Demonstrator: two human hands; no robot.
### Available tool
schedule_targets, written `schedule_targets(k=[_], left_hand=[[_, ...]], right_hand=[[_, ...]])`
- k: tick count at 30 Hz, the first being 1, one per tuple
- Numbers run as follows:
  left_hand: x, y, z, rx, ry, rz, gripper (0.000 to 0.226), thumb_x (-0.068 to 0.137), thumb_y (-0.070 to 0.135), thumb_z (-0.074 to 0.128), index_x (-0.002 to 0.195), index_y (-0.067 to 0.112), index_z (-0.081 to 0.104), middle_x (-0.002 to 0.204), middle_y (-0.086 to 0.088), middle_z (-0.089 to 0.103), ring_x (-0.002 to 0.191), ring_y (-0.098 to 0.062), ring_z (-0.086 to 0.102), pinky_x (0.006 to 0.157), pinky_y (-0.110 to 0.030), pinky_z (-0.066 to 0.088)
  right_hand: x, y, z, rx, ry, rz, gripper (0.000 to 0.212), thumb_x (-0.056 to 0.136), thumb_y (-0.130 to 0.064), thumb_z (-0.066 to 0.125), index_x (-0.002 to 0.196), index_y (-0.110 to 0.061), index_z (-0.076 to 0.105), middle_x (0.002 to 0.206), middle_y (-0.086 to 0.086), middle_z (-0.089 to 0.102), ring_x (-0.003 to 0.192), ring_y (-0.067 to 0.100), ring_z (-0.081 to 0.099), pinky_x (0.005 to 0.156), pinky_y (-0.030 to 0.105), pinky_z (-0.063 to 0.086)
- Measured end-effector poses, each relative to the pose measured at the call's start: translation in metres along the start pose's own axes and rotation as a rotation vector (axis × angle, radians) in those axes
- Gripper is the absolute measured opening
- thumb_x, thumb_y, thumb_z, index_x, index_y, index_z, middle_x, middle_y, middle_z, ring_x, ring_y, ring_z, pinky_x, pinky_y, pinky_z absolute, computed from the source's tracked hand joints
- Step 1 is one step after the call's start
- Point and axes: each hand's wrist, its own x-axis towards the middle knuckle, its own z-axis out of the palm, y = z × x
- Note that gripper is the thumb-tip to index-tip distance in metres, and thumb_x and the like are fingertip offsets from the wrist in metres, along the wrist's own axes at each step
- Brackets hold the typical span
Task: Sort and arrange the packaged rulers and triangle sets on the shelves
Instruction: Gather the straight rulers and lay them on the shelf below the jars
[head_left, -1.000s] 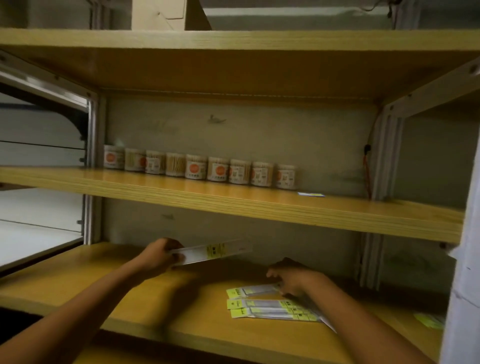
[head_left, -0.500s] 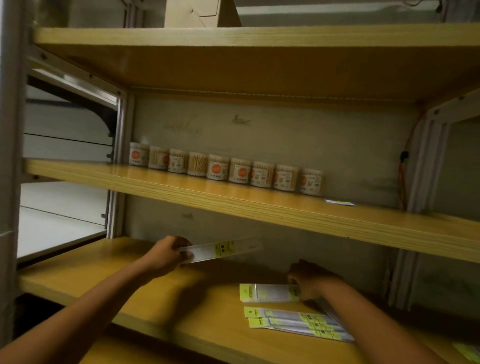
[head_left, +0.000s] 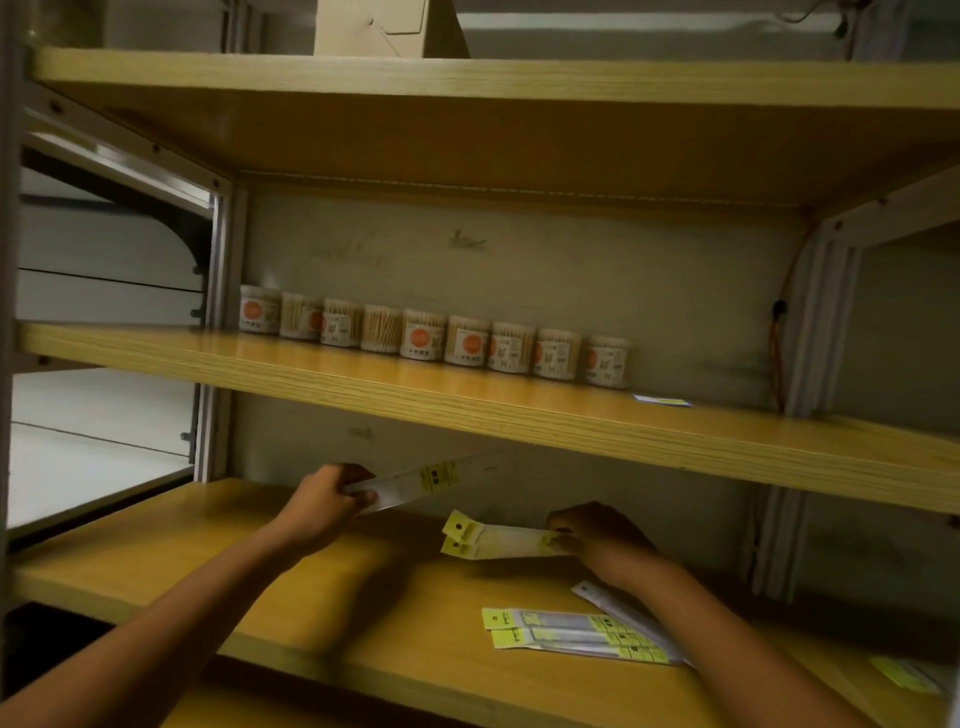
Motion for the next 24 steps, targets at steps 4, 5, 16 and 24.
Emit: schedule_targets(k=[4, 5, 16, 24], left_hand=[[-0.003, -0.002, -0.001, 0.023, -0.018, -0.002, 0.009, 0.093, 0.014, 0.058, 0.098, 0.011, 0.065, 0.091, -0.006, 0.065, 0.073, -0.015, 0.057, 0.063, -0.028, 0.044], [-0.005, -0.003, -0.001, 0.025, -0.022, -0.008, 0.01, 0.093, 0.014, 0.058, 0.099, 0.011, 0.065, 0.093, -0.006, 0.065, 0.075, -0.016, 0.057, 0.064, -0.029, 0.044], [-0.013, -0.001, 0.006, 0.001, -0.059, 0.001, 0.01, 0.092, 0.017, 0.06, 0.098, 0.011, 0.065, 0.089, -0.007, 0.064, 0.077, -0.02, 0.058, 0.067, -0.032, 0.045], [-0.03, 0.011, 0.023, -0.105, -0.131, -0.019, 0.012, 0.095, 0.014, 0.056, 0.105, 0.011, 0.062, 0.096, -0.016, 0.065, 0.081, -0.025, 0.059, 0.063, -0.031, 0.045]], right_hand=[[0.0, 0.002, 0.005, 0.035, -0.067, -0.002, 0.023, 0.098, -0.034, 0.048, 0.118, -0.031, 0.061, 0.124, -0.003, 0.06, 0.107, 0.015, 0.056, 0.091, 0.029, 0.045], [-0.001, 0.002, 0.005, 0.024, -0.089, -0.009, 0.024, 0.097, -0.035, 0.05, 0.12, -0.031, 0.058, 0.125, -0.002, 0.059, 0.107, 0.016, 0.056, 0.089, 0.029, 0.044], [-0.031, 0.003, -0.008, 0.066, -0.021, 0.06, 0.02, 0.095, -0.033, 0.055, 0.116, -0.03, 0.056, 0.117, -0.001, 0.061, 0.099, 0.017, 0.058, 0.088, 0.035, 0.05], [-0.08, 0.005, -0.02, 0.334, -0.028, 0.096, 0.032, 0.094, -0.014, 0.059, 0.125, -0.02, 0.062, 0.116, -0.011, 0.059, 0.112, 0.009, 0.055, 0.085, 0.011, 0.041]])
